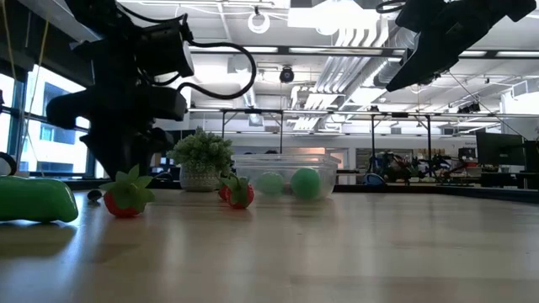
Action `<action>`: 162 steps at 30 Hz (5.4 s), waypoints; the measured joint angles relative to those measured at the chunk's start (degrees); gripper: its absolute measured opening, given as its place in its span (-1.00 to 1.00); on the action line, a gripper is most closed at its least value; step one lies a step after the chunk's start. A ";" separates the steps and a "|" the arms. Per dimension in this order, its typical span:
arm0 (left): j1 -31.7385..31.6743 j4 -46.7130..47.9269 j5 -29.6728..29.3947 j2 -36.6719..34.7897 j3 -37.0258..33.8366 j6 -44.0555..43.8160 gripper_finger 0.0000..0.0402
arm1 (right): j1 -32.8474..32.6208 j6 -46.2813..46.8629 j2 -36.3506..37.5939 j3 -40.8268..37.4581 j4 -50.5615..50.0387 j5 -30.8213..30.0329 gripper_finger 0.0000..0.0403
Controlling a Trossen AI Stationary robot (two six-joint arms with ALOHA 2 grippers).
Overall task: Pick and placing Produce into tupperware
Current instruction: Put the red cherry into the transparent container, then put the strawberry into the transparent container
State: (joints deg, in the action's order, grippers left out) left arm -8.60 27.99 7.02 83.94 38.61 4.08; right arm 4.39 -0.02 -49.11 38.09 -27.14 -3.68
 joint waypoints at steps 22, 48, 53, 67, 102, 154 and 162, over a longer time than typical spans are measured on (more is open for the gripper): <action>0.00 0.50 -2.79 0.72 0.02 -1.39 -0.22 | -0.01 0.00 0.01 0.00 -0.01 -0.11 -0.63; 0.00 -0.11 -3.41 3.17 0.11 -2.93 -0.30 | -0.01 0.00 0.01 0.00 0.00 0.07 -0.63; -0.01 -0.37 -3.42 3.19 0.08 -3.03 -0.46 | 0.01 -0.01 -0.01 0.00 0.00 0.07 -0.63; -0.02 -0.94 -3.33 3.30 0.26 -3.14 -0.39 | 0.01 -0.01 0.01 0.00 0.00 0.02 -0.63; -9.33 0.15 -3.99 7.71 46.64 19.62 -0.48 | -0.01 0.00 0.00 0.02 0.00 0.19 -0.63; -13.90 10.74 0.03 36.28 53.36 27.00 -0.10 | 0.00 0.01 -0.01 0.04 -0.01 0.02 -0.63; -13.72 29.83 0.03 36.24 67.45 27.21 -0.12 | 0.00 -0.01 -0.01 0.04 0.00 0.00 -0.63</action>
State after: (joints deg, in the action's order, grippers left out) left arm -22.32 57.82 7.05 120.18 106.06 31.29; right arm 4.39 -0.03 -49.12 38.13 -27.14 -3.68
